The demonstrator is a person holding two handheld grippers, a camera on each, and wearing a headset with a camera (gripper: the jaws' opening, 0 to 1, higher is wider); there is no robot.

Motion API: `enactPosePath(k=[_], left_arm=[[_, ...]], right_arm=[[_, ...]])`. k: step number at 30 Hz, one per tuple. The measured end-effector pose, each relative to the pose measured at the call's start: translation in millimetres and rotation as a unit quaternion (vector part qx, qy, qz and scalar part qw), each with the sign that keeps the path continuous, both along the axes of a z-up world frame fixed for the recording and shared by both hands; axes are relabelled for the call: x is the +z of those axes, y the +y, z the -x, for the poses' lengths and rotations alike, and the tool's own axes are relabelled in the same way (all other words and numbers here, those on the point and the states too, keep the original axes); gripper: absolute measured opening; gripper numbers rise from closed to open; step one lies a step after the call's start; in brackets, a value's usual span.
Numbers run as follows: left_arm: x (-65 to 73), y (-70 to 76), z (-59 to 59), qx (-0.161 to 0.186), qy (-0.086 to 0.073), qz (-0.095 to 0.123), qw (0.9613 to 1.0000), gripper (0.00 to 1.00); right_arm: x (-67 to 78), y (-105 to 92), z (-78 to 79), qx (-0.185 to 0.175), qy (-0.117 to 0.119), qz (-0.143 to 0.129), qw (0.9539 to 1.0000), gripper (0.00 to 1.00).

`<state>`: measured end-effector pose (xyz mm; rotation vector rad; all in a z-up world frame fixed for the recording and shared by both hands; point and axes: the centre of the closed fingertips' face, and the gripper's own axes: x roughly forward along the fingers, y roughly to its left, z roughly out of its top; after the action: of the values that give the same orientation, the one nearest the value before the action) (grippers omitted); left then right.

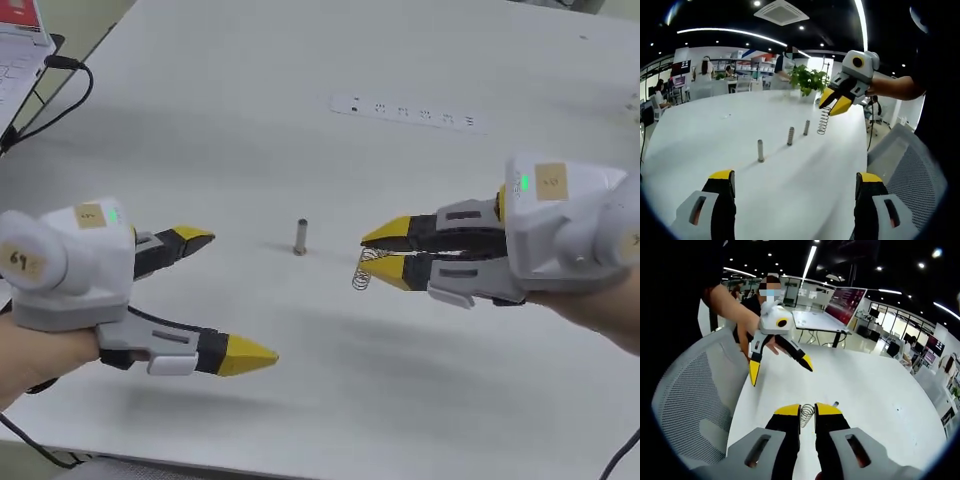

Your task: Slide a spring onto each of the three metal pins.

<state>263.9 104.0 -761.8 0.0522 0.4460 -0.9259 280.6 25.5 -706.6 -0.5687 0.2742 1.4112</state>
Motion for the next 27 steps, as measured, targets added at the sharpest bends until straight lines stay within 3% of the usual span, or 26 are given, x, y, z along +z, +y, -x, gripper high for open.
enactPosePath(k=[27], left_arm=[[-0.8,13.3,1.8,0.022,0.002,0.005,0.9997,0.98]], right_arm=[[2.2,38.3,-48.4,-0.006,-0.014,0.002,0.9999,0.08]])
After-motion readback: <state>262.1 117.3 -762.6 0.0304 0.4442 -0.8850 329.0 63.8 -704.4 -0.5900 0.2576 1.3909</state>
